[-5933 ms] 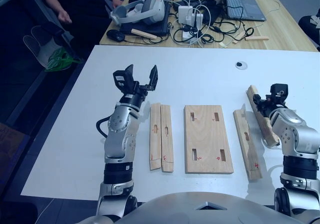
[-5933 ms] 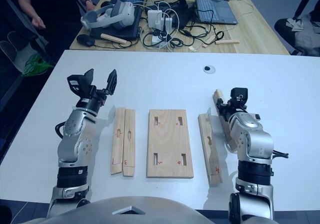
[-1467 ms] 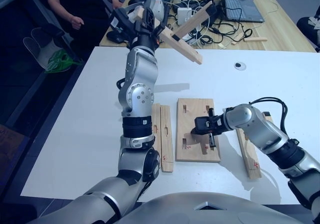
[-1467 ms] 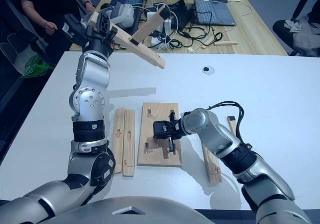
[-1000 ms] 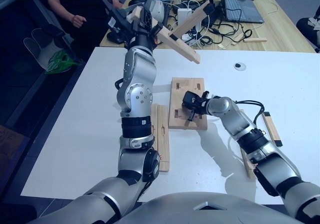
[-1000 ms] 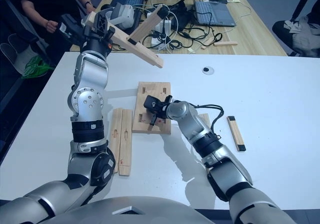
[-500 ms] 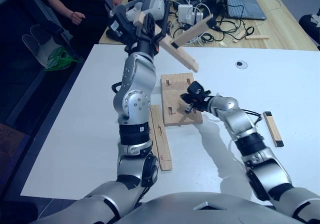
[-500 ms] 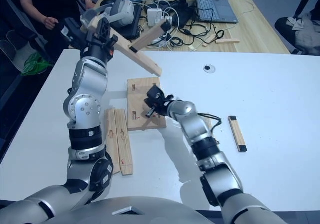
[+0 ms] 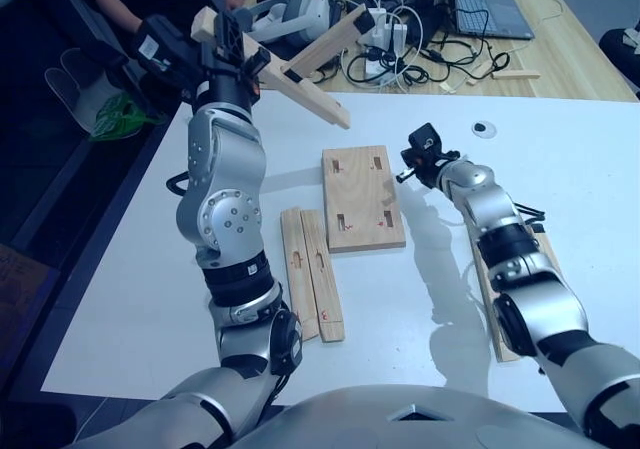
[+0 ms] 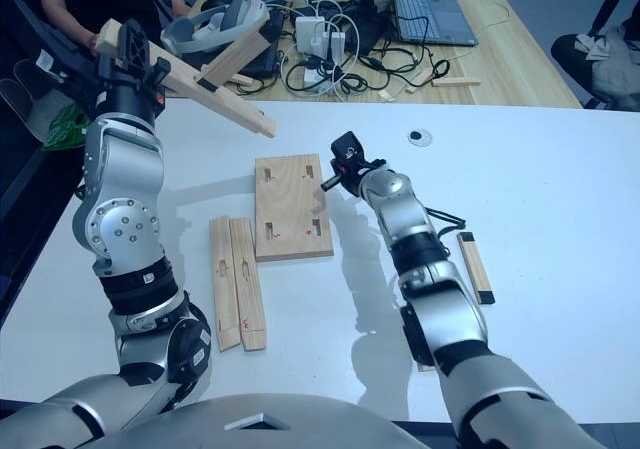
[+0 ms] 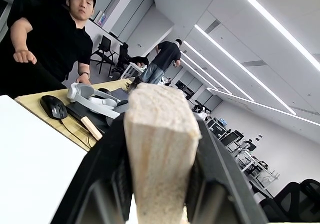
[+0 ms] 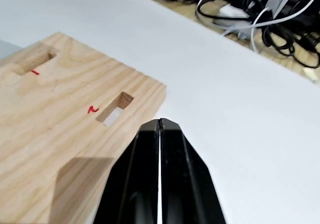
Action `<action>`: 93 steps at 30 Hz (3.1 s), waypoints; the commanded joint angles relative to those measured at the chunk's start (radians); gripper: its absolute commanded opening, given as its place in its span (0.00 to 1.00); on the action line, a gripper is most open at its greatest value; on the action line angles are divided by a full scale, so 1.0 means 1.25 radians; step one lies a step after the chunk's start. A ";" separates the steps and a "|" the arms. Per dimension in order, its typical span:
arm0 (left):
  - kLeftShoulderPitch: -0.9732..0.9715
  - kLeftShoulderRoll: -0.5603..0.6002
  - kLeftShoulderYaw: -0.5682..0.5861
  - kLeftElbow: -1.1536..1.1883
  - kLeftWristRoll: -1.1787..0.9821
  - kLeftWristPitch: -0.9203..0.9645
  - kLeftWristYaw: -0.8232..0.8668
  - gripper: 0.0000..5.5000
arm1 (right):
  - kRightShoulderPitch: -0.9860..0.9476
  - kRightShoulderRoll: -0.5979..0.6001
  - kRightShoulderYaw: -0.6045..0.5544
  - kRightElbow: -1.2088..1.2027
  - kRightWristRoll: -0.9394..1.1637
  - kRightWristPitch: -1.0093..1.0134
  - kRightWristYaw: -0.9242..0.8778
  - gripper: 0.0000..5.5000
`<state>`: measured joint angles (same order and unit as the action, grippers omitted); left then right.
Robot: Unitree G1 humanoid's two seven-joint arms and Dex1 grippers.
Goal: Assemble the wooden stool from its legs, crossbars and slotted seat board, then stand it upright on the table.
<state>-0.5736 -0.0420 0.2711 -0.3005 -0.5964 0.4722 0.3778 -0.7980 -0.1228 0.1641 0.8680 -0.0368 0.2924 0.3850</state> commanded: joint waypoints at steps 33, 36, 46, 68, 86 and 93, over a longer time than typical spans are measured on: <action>-0.020 -0.039 -0.001 0.027 0.041 -0.043 -0.021 0.19 | -0.059 0.021 0.043 0.325 -0.159 0.010 -0.055 0.00; -0.017 -0.036 0.001 0.029 0.042 -0.044 -0.023 0.19 | -0.032 0.013 0.039 0.281 -0.152 0.035 -0.052 0.00; 0.067 -0.002 -0.012 -0.017 0.022 0.076 -0.058 0.19 | 0.141 -0.027 -0.026 -0.192 -0.111 0.222 -0.088 0.00; 0.186 0.031 -0.114 -0.119 0.033 0.245 -0.099 0.19 | 0.481 0.048 -0.318 -0.749 0.078 0.040 -0.302 0.00; 0.193 0.081 -0.165 -0.038 0.122 0.186 -0.237 0.19 | 0.468 0.026 -0.320 -0.705 0.170 0.046 -0.253 0.00; 0.237 0.108 -0.226 -0.005 0.125 0.192 -0.335 0.19 | 0.451 0.020 -0.321 -0.685 0.188 0.029 -0.245 0.00</action>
<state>-0.3358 0.0815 0.0373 -0.3696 -0.4596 0.6518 -0.0177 -0.2099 -0.0889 -0.2349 0.0000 0.1831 0.3368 0.0754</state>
